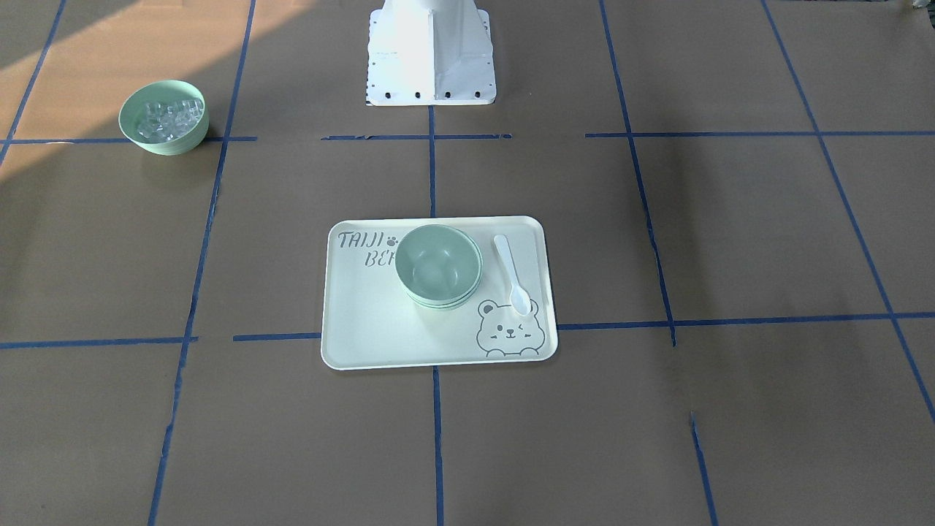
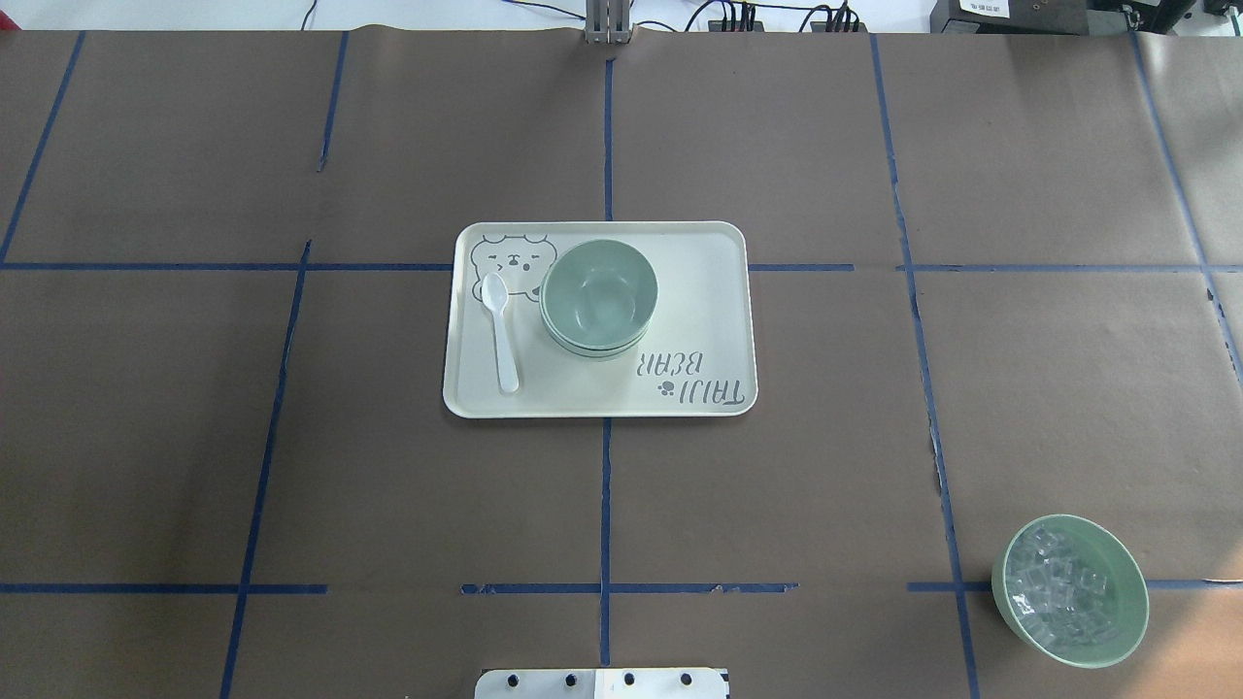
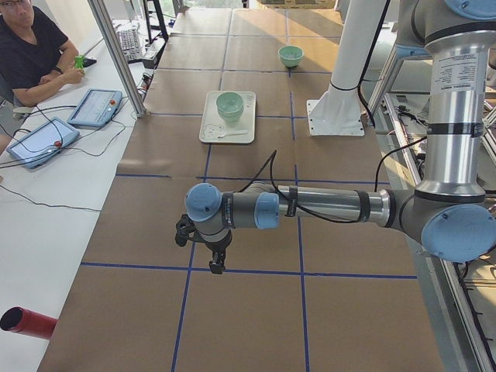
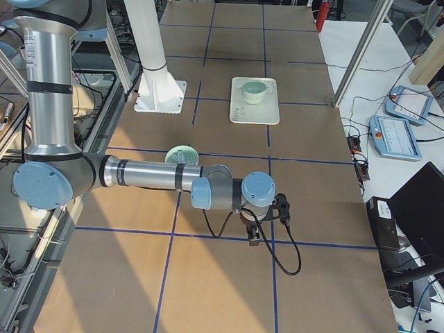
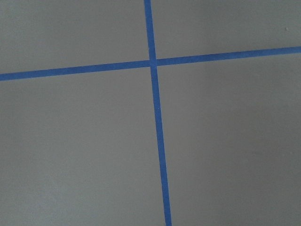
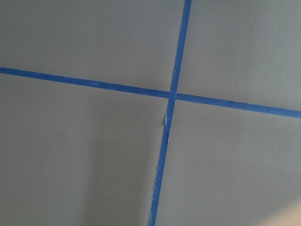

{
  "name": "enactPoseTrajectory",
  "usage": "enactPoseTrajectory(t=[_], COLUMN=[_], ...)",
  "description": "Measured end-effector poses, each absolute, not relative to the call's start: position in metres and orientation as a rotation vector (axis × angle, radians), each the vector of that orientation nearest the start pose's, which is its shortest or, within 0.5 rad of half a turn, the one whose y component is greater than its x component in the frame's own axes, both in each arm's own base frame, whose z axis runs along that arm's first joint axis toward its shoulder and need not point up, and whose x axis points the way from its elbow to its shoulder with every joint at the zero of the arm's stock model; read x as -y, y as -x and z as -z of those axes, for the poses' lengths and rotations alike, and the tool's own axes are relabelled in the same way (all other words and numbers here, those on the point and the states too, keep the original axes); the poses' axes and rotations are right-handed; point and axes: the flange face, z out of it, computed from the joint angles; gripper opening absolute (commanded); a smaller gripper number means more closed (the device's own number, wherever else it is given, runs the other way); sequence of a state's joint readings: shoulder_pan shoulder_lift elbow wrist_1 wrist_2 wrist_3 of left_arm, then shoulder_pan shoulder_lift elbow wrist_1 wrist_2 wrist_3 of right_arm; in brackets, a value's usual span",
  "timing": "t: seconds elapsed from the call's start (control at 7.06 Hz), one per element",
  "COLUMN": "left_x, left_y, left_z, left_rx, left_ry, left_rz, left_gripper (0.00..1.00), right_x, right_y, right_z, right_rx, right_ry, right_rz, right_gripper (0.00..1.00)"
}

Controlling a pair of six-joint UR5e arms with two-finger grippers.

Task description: Stack green bowls together

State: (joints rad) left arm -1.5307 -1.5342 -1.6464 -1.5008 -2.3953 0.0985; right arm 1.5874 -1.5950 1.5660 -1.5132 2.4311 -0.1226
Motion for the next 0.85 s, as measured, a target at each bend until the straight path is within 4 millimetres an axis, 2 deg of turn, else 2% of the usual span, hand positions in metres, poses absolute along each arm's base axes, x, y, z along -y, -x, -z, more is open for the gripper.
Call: enactPoseTrajectory(t=[0.85], left_x=[0.4773], left_y=[0.0414], left_z=[-0.6387], left_rx=[-0.822], left_ry=[-0.005], left_rz=[-0.121], left_gripper=[1.0], right_x=[0.4826], right_y=[-0.0711], right_z=[-0.6567], right_rx=[0.842], right_ry=[-0.086], right_rz=[0.069], right_gripper=[1.0])
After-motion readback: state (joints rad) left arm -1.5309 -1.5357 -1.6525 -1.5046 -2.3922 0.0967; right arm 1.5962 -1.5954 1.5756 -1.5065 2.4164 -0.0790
